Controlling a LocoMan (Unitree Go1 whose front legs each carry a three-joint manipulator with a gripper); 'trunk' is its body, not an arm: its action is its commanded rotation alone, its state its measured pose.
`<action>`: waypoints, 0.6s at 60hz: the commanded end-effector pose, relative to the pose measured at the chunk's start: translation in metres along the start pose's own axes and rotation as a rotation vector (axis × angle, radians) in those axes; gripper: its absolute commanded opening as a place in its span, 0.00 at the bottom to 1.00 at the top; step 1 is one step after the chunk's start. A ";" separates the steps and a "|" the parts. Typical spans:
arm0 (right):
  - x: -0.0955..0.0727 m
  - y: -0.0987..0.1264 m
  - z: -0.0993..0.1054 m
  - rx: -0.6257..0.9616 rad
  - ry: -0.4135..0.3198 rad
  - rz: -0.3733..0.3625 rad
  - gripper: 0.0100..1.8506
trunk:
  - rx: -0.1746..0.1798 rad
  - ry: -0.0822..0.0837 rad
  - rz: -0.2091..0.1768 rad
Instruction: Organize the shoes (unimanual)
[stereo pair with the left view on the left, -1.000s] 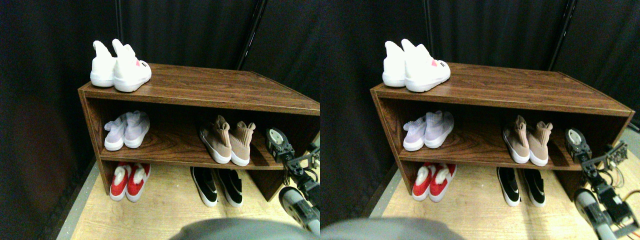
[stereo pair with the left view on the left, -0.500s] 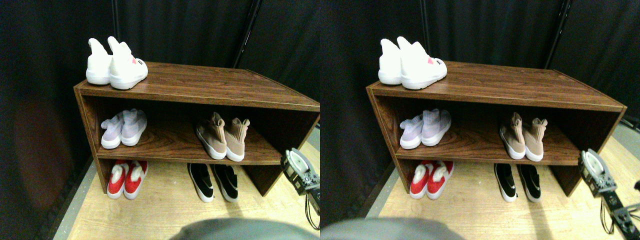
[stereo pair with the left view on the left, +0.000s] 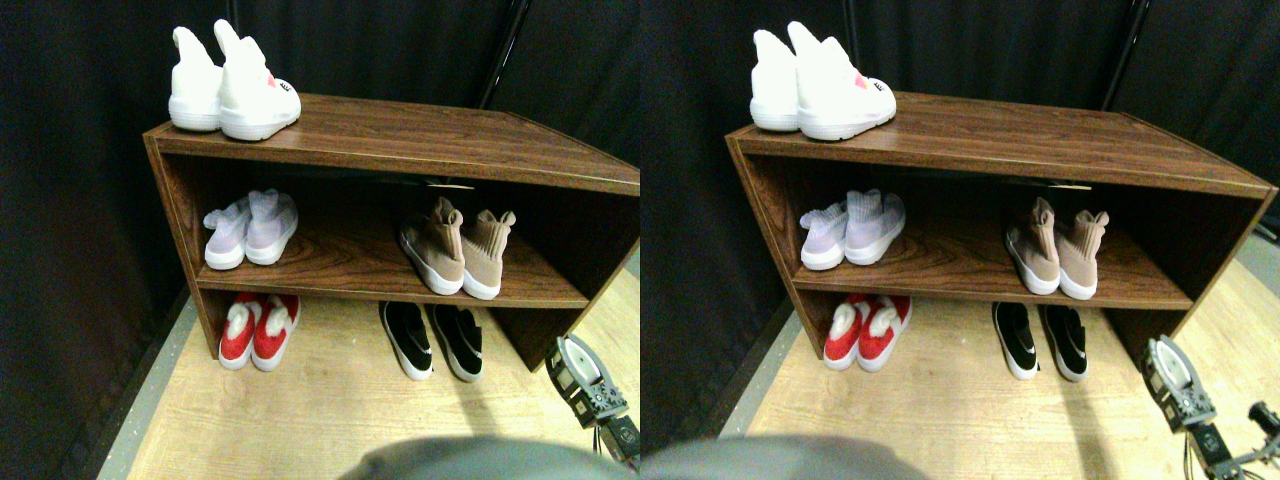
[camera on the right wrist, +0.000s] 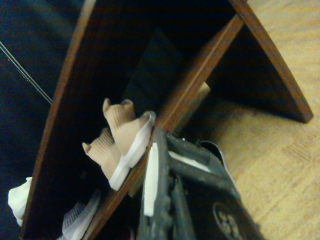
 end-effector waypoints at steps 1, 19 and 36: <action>0.004 -0.005 -0.002 0.003 0.001 0.020 0.03 | -0.018 0.027 0.009; 0.032 -0.045 0.002 0.065 -0.064 -0.105 0.03 | -0.016 0.037 0.014; 0.062 -0.073 0.005 0.080 -0.119 -0.201 0.03 | -0.018 0.031 0.022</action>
